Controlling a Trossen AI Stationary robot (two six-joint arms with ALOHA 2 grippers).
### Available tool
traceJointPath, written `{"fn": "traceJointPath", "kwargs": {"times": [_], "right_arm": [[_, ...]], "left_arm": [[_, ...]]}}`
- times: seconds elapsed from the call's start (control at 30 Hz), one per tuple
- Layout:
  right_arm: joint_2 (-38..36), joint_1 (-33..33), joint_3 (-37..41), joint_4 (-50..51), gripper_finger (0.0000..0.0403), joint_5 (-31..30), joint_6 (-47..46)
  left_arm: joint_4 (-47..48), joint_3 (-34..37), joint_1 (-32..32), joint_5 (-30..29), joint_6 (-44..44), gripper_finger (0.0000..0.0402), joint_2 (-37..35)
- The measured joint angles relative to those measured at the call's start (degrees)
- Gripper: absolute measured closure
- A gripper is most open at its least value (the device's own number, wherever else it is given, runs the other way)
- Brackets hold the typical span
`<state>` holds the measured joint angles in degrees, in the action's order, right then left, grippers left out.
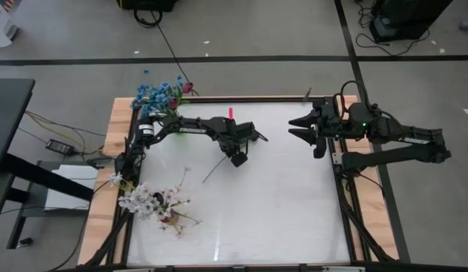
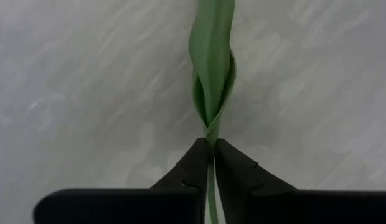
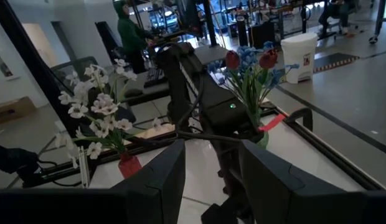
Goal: Sort flowers into vase by color
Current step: Put the black flower into the red vase
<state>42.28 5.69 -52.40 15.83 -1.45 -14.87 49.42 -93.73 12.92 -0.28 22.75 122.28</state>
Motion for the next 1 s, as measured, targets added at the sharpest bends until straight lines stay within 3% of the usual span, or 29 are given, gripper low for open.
{"fn": "traceJointPath", "kwargs": {"times": [0.33, 0.53, 0.8, 1.0], "right_arm": [[0.0, 0.0, 0.0, -0.4, 0.0243, 0.0, 0.0], [0.0, 0.0, 0.0, -0.4, 0.0243, 0.0, 0.0], [0.0, 0.0, 0.0, -0.6, 0.0243, 0.0, 0.0], [0.0, 0.0, 0.0, -0.8, 0.0243, 0.0, 0.0]], "left_arm": [[-5.7, 0.0, 0.4, -0.2, -0.4, 0.0277, 0.0], [-9.3, -0.1, 0.5, -0.3, -0.4, 0.0247, 1.2], [-8.6, 0.6, 0.3, -0.9, -0.6, 0.0253, 2.4], [-8.5, 1.3, 0.0, -2.0, -1.1, 0.0321, 2.3]]}}
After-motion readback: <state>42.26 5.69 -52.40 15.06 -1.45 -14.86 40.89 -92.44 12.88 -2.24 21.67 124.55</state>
